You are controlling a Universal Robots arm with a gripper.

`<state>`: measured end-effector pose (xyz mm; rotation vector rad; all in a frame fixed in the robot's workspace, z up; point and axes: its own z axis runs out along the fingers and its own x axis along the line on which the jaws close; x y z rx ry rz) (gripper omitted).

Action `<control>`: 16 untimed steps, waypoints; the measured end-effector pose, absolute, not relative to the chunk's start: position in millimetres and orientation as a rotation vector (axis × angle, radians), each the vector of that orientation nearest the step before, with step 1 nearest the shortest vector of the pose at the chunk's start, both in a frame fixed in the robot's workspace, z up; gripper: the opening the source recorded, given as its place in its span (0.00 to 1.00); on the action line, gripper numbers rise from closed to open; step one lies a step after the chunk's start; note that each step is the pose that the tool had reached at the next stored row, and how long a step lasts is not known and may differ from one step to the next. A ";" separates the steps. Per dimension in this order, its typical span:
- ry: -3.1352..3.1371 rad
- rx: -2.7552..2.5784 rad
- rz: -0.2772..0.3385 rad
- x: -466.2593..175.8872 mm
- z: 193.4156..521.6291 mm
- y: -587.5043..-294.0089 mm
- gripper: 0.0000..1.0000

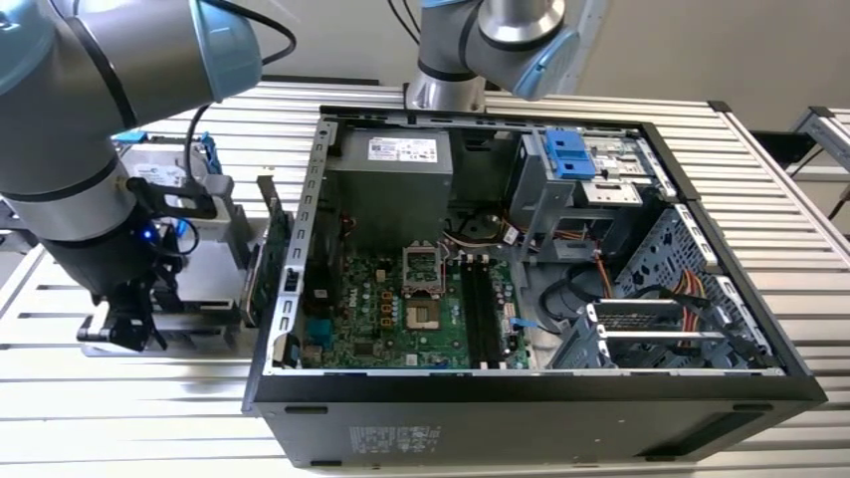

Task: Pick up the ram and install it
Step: 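Pick up the ram and move it above insertion slot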

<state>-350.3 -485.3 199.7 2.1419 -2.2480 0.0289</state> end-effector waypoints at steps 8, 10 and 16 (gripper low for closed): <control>-2.234 2.156 0.029 -350.4 194.7 -485.3 1.00; -2.232 2.158 0.029 -350.5 193.7 -485.3 1.00; -2.232 2.159 0.029 -350.5 192.8 -485.3 1.00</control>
